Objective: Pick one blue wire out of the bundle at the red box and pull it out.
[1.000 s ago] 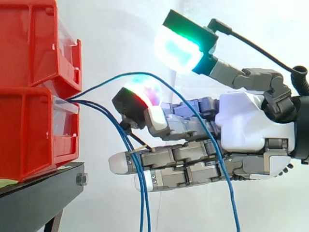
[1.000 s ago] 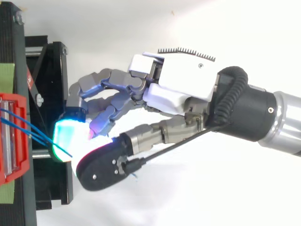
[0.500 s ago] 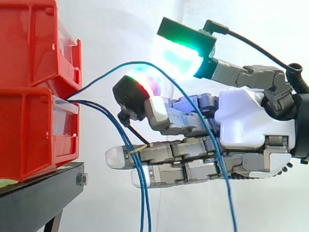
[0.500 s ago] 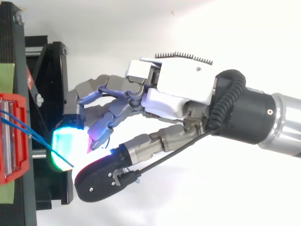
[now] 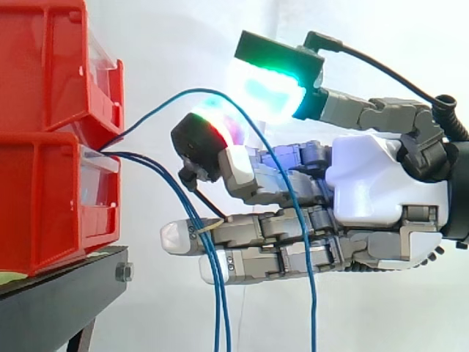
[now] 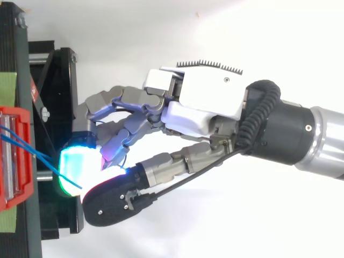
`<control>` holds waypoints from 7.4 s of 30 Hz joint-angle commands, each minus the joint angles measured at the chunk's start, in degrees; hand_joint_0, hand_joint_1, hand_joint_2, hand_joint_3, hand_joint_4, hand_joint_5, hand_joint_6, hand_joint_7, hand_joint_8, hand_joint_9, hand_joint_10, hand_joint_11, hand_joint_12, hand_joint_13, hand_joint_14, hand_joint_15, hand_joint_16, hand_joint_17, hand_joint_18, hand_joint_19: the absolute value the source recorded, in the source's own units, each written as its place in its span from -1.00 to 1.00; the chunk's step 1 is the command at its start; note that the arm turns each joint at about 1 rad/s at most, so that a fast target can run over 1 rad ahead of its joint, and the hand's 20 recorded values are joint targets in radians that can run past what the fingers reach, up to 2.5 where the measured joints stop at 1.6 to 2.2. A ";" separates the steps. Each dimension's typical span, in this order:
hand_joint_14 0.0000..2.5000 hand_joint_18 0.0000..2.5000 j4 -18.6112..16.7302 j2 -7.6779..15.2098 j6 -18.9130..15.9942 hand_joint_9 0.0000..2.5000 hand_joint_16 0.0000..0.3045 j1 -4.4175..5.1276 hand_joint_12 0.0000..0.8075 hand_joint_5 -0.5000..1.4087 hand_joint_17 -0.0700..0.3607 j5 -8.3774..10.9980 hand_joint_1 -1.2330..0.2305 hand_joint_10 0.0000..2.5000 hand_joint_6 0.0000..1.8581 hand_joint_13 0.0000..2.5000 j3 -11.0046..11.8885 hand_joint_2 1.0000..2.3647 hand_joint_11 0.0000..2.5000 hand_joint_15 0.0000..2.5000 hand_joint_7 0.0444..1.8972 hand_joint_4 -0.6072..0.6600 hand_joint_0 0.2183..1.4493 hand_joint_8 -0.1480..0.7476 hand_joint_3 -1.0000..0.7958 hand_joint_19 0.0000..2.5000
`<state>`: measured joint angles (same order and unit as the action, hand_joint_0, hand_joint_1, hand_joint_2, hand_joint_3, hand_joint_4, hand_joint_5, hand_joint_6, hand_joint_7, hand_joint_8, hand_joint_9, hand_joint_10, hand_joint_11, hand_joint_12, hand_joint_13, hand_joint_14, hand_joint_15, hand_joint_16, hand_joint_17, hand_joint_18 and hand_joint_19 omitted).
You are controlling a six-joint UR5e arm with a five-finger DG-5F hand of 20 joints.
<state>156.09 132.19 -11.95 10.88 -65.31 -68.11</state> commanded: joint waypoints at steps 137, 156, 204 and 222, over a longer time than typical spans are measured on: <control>-0.99 -0.54 -0.44 0.00 0.00 -0.03 -0.58 0.19 -0.10 -0.52 -0.01 0.00 -0.06 -0.99 -0.25 -0.44 -0.09 -0.99 -0.57 -0.72 0.30 0.19 -0.42 -0.05 0.02 -0.63; -0.99 -0.53 -0.44 0.00 0.00 0.03 -0.58 0.19 -0.10 -0.48 -0.01 0.00 -0.04 -0.99 -0.38 -0.43 -0.09 -0.99 -0.59 -0.72 0.57 0.49 -0.40 -0.09 0.02 -0.62; -0.99 -0.63 -0.44 0.00 0.00 -0.10 -0.66 0.19 -0.23 -0.56 -0.13 0.00 -0.36 -0.98 -0.19 -0.53 -0.35 -0.99 -0.50 -0.70 0.27 0.22 -0.47 -0.10 -0.31 -0.59; -0.99 -0.63 -0.44 0.00 0.00 -0.10 -0.67 0.19 -0.23 -0.56 -0.15 0.00 -0.39 -0.98 -0.16 -0.55 -0.26 -0.97 -0.50 -0.73 0.31 0.19 -0.43 -0.10 -0.12 -0.60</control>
<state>155.65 132.19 -11.95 11.07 -65.30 -68.40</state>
